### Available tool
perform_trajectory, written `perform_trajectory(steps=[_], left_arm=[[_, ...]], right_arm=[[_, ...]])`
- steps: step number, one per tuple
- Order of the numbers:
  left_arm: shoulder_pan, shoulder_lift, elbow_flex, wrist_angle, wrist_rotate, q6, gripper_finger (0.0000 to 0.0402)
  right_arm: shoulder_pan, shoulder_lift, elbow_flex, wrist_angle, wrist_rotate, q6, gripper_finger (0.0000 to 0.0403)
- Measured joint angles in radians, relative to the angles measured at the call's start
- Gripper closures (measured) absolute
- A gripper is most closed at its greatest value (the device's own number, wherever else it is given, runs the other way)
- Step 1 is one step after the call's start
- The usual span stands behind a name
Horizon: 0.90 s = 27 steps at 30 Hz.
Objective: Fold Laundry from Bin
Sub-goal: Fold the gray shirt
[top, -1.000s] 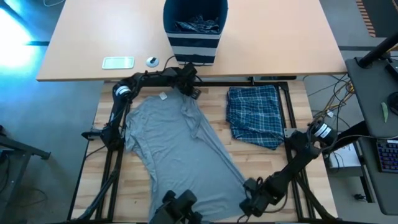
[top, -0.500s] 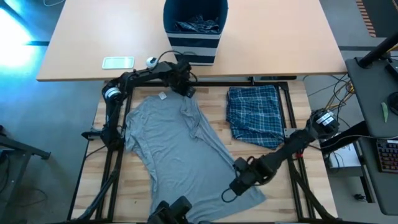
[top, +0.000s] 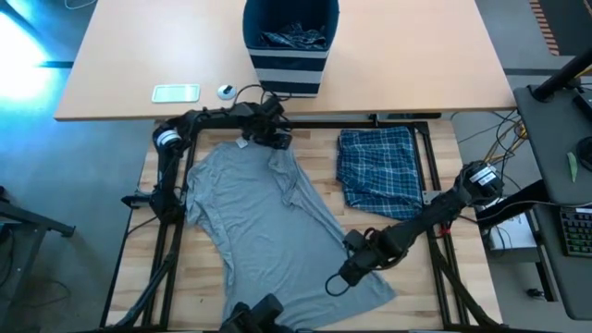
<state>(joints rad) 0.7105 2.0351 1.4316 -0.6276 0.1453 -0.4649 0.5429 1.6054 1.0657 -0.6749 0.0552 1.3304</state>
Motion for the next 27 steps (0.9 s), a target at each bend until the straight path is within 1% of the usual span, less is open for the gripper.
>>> perform_trajectory(steps=[4,9,12,16,17,23,27], left_arm=[[0.000,0.020,0.001,0.009,-0.049,-0.036,0.0252],[0.000,0.024,0.006,0.038,-0.060,-0.042,0.0292],[0.000,0.024,0.007,0.055,-0.059,-0.042,0.0328],[0.000,0.024,0.008,0.059,-0.070,-0.042,0.0388],[0.000,0.024,0.008,0.059,-0.078,-0.042,0.0394],[0.001,0.019,0.007,0.028,-0.084,-0.026,0.0400],[-0.007,-0.035,0.006,-0.054,-0.103,0.015,0.0401]], right_arm=[[0.000,0.000,0.000,0.000,-0.001,0.001,0.0184],[0.000,0.000,0.000,-0.001,-0.001,0.004,0.0184],[0.000,0.000,0.000,-0.001,-0.001,0.004,0.0184],[0.000,0.000,0.000,-0.001,-0.001,0.004,0.0184],[0.000,0.000,0.000,-0.001,-0.001,0.004,0.0184],[0.000,0.000,0.000,-0.001,-0.001,0.006,0.0184],[0.000,0.000,0.000,-0.001,-0.001,0.006,0.0184]])
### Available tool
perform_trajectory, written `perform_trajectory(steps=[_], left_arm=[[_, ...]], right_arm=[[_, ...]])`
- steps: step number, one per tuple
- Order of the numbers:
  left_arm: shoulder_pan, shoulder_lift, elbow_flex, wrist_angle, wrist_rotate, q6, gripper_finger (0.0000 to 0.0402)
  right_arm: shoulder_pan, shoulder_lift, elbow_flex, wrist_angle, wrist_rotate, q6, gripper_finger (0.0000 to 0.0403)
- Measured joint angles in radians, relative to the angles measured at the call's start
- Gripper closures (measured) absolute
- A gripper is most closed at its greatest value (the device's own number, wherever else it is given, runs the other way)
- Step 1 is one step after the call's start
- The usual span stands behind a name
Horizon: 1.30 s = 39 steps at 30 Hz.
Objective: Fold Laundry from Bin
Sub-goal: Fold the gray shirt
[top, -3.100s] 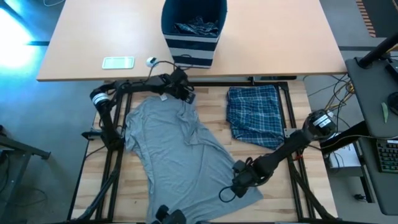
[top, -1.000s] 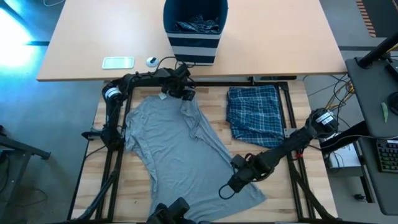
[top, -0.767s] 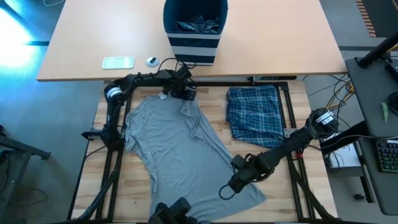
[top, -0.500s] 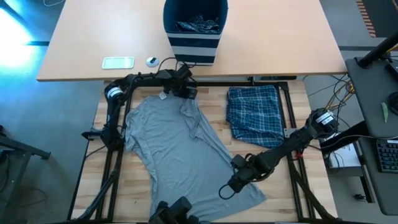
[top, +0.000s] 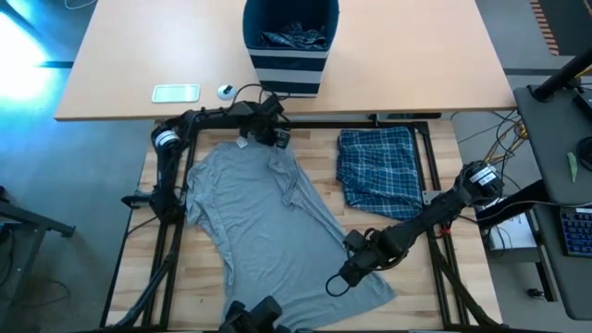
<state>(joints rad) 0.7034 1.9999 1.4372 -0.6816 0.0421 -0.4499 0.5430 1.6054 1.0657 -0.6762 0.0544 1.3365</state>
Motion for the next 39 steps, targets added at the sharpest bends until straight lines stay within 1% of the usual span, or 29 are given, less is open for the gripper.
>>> perform_trajectory(steps=[2,5,7,10,11,13,15,17,20,23,25,28,31,34,39], left_arm=[[-0.004,-0.041,-0.008,-0.032,-0.032,0.023,0.0401],[-0.005,-0.112,-0.051,-0.041,-0.042,0.020,0.0401],[-0.003,-0.159,-0.101,-0.040,-0.044,0.006,0.0401],[-0.002,-0.210,-0.212,-0.028,-0.052,-0.011,0.0401],[0.000,-0.218,-0.249,-0.007,-0.050,-0.018,0.0401],[0.002,-0.229,-0.309,0.053,-0.013,-0.049,0.0401],[0.002,-0.232,-0.335,0.136,0.045,-0.084,0.0401],[0.001,-0.229,-0.336,0.224,0.070,-0.108,0.0399],[0.001,-0.200,-0.281,0.257,0.064,-0.096,0.0377],[0.008,-0.142,-0.177,0.225,0.025,-0.053,0.0337],[0.018,-0.082,-0.091,0.153,0.023,-0.048,0.0305],[0.026,0.025,0.034,-0.020,0.026,-0.036,0.0260],[0.025,0.099,0.118,-0.134,0.026,-0.010,0.0225],[0.019,0.126,0.136,-0.144,0.027,-0.006,0.0209],[0.012,0.122,0.138,-0.126,0.027,-0.005,0.0213]], right_arm=[[-0.001,0.000,0.000,-0.001,0.001,-0.009,0.0184],[-0.005,0.000,-0.001,0.000,0.021,-0.022,0.0184],[-0.010,0.000,-0.001,-0.001,0.026,-0.033,0.0184],[-0.016,0.000,-0.001,0.000,0.038,-0.043,0.0184],[-0.016,0.000,-0.001,0.001,0.051,-0.045,0.0184],[-0.017,0.000,-0.001,0.001,0.061,-0.043,0.0184],[-0.017,0.000,-0.001,0.002,0.061,-0.027,0.0184],[-0.017,0.000,-0.001,0.004,0.054,-0.024,0.0184],[-0.016,-0.001,-0.001,0.004,0.045,-0.021,0.0184],[-0.016,-0.001,-0.001,0.003,0.034,-0.025,0.0184],[-0.016,-0.001,0.000,0.004,0.026,-0.026,0.0184],[-0.016,-0.001,0.000,0.003,0.024,-0.024,0.0184],[-0.016,-0.001,0.000,0.000,0.024,-0.016,0.0184],[-0.016,-0.001,0.000,0.000,0.024,-0.012,0.0184],[-0.016,-0.001,0.000,0.000,0.025,-0.002,0.0184]])
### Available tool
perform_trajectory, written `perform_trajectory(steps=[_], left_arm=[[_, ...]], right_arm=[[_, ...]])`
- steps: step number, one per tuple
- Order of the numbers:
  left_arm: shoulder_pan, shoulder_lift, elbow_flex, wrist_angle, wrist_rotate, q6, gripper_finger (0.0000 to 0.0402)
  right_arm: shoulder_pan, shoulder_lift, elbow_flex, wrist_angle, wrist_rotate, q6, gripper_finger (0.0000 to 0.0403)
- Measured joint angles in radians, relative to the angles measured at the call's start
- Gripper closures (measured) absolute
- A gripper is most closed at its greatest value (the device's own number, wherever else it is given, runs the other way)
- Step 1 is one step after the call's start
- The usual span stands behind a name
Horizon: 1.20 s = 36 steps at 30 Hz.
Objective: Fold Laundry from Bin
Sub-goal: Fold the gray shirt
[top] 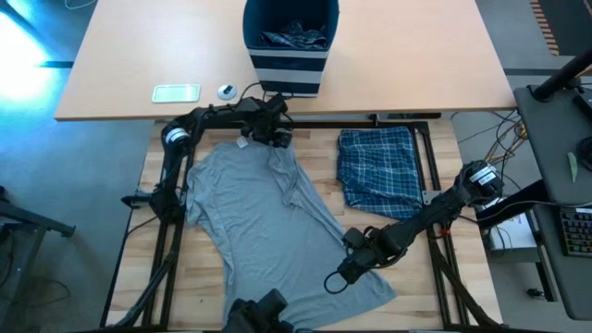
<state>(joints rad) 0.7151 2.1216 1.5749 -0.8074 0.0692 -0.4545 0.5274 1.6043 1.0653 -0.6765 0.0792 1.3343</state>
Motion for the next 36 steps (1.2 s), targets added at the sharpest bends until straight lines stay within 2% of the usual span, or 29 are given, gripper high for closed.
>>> perform_trajectory(steps=[13,24,27,31,36], left_arm=[[-0.043,0.006,0.000,0.049,0.023,-0.005,0.0276],[-0.040,0.007,0.000,0.054,-0.018,-0.003,0.0304],[-0.040,0.007,0.000,0.063,-0.016,0.003,0.0331],[-0.040,0.007,-0.011,0.065,-0.016,0.004,0.0392],[-0.039,0.006,-0.015,0.038,-0.018,0.017,0.0400]], right_arm=[[-0.004,0.000,-0.001,0.000,0.001,0.016,0.0184],[-0.004,0.000,-0.001,0.000,0.001,0.018,0.0184],[-0.004,0.000,-0.001,0.000,0.001,0.017,0.0184],[-0.004,0.000,-0.001,0.000,0.001,0.016,0.0184],[-0.002,0.000,-0.001,0.000,0.001,0.010,0.0184]])
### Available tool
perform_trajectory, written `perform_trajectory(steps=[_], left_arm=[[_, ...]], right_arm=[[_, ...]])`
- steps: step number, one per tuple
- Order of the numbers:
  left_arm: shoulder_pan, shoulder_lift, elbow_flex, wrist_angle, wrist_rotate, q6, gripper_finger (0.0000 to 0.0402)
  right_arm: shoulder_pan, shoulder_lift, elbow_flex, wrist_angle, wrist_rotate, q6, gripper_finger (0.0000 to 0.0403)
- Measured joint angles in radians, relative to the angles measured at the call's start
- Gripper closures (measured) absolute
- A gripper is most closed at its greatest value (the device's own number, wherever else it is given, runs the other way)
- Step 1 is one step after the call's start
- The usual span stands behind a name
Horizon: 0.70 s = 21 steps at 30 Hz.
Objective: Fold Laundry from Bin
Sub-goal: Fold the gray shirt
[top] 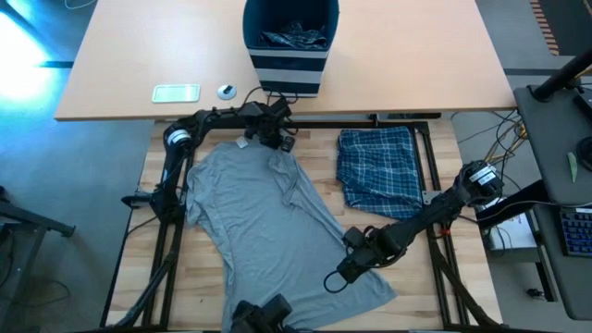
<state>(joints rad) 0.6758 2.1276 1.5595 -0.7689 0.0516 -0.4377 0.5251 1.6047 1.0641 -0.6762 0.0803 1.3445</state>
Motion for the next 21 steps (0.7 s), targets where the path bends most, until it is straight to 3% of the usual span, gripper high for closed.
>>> perform_trajectory(steps=[7,15,21], left_arm=[[-0.005,-0.122,-0.033,-0.061,-0.063,0.020,0.0401],[0.002,-0.250,-0.239,-0.034,-0.066,-0.063,0.0401],[-0.009,-0.251,-0.361,0.033,0.017,-0.138,0.0402]], right_arm=[[0.000,0.000,0.000,0.000,0.004,-0.031,0.0184],[-0.003,0.000,0.000,0.000,0.056,-0.082,0.0184],[-0.004,0.000,0.000,0.001,0.055,-0.086,0.0184]])
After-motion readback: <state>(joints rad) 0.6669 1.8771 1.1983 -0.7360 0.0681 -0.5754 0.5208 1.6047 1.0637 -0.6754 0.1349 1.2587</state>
